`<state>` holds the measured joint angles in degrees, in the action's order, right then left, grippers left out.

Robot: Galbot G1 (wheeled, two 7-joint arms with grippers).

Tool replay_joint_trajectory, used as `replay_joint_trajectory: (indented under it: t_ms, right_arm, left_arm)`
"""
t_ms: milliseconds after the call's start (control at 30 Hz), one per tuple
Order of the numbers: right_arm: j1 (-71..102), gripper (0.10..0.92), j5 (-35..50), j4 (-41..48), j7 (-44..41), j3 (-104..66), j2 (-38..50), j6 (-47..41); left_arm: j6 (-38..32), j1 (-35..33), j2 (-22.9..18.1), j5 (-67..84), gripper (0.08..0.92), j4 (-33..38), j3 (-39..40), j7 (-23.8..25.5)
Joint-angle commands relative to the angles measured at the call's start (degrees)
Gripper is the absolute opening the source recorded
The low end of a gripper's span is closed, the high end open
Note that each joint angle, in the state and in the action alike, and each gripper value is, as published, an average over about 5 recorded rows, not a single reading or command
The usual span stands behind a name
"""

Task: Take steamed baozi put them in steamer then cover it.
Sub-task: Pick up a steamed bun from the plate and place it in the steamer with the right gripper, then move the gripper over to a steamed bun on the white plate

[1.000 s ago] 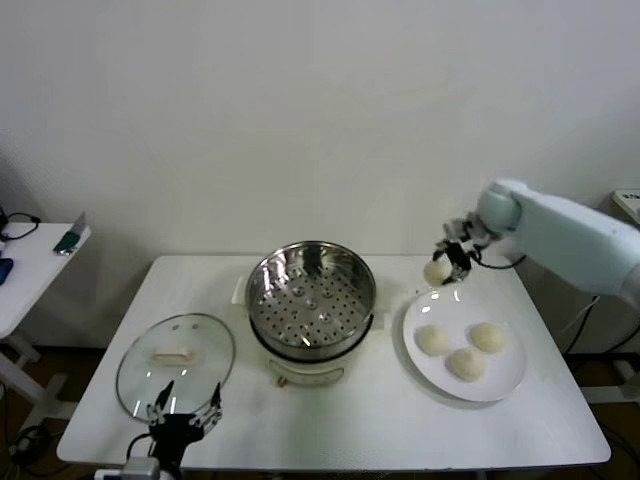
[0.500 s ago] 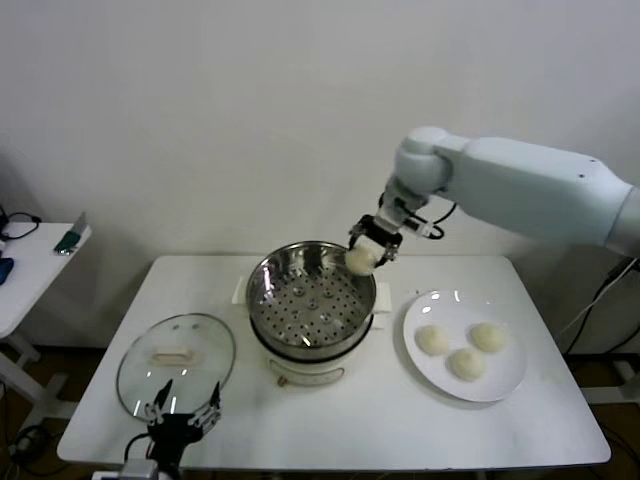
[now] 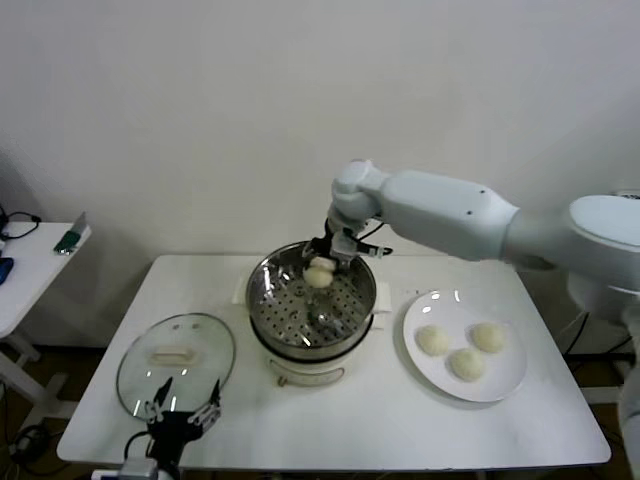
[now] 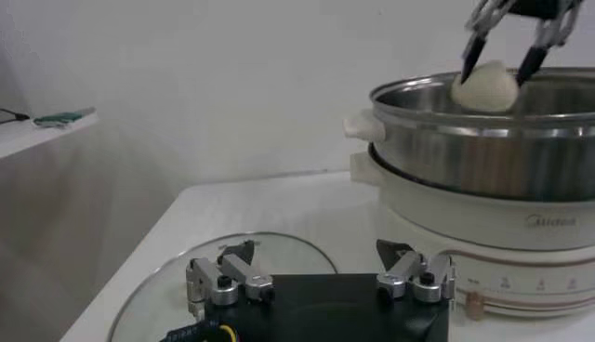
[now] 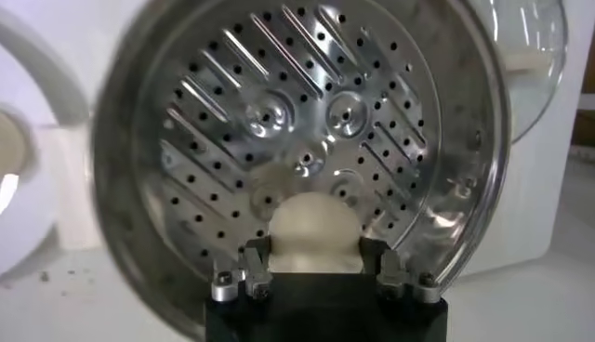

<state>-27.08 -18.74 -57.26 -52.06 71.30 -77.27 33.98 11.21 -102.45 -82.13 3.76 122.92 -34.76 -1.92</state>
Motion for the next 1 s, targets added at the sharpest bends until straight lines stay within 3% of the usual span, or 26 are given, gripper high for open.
replay_joint_trajectory:
  t_ms: [33, 400, 700, 800, 1000]
  right_arm:
    - [4.4, 0.645, -6.3, 9.4, 2.2, -2.5, -5.4, 3.8]
    - [4.3, 0.653, -2.4, 14.5, -2.2, -2.1, -7.7, 5.6]
    - [1.3, 0.816, 6.7, 13.4, -4.8, 0.7, -6.9, 5.5]
    - [-4.2, 0.822, 16.3, 10.1, -7.3, 4.0, -4.8, 3.3]
    - [-22.1, 0.823, 50.1, -2.8, -10.9, 19.6, 4.8, -9.8]
  left_arm:
    - [0.0, 0.0, 0.0, 0.1, 0.823, 0.0, 0.0, 0.0]
    - [0.3, 0.6, 0.2, 0.6, 0.823, -0.4, -0.1, 0.1]
    - [0.6, 1.0, 0.2, 0.7, 0.823, -0.6, -0.1, 0.2]
    - [0.8, 1.0, 0.2, 0.6, 0.823, -0.4, 0.0, 0.3]
    - [1.3, 1.0, 0.2, 0.5, 0.823, 0.1, 0.3, 0.2]
